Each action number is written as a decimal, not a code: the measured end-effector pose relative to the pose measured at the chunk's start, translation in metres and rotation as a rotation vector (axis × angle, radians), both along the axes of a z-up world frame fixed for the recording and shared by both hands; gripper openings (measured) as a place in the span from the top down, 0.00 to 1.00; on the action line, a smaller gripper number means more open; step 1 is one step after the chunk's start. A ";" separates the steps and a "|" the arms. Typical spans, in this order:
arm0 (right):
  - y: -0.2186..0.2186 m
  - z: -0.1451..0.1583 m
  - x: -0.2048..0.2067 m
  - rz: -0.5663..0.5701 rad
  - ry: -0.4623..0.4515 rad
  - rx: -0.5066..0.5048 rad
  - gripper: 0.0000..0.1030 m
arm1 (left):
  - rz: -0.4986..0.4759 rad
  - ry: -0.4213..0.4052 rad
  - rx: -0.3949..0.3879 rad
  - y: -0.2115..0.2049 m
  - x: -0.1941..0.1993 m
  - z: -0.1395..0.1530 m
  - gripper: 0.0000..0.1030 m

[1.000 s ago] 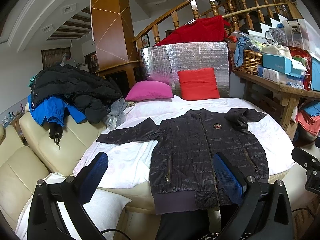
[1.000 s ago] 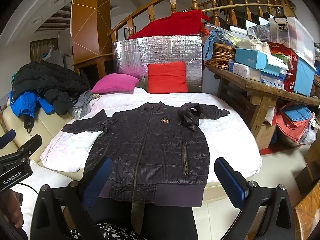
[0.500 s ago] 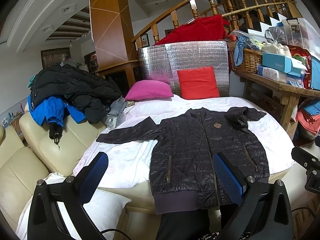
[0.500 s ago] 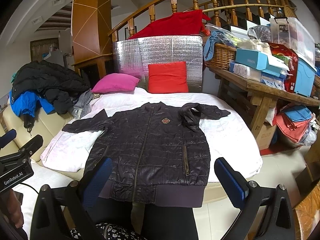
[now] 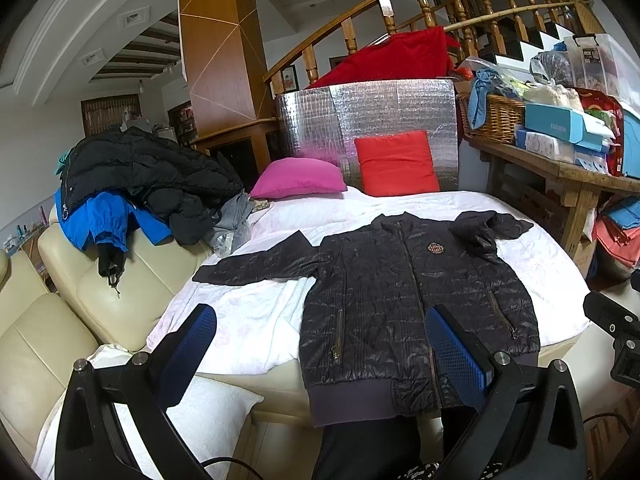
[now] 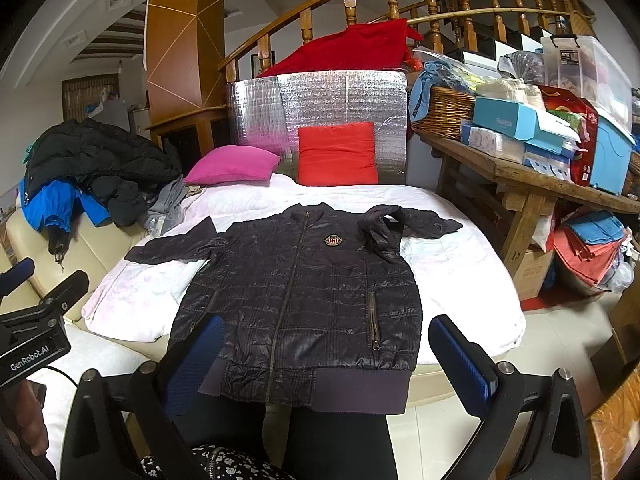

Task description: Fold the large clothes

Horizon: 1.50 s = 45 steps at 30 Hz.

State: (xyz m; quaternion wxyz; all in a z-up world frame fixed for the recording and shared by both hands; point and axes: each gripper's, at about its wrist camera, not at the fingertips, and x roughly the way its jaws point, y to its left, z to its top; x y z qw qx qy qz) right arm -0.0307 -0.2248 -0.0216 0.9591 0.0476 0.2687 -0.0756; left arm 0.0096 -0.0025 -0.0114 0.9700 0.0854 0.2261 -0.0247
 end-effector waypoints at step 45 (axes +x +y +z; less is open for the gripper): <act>-0.239 -0.056 0.152 -0.126 -0.011 0.548 0.00 | -0.063 0.568 -0.219 -0.038 0.227 -0.121 0.00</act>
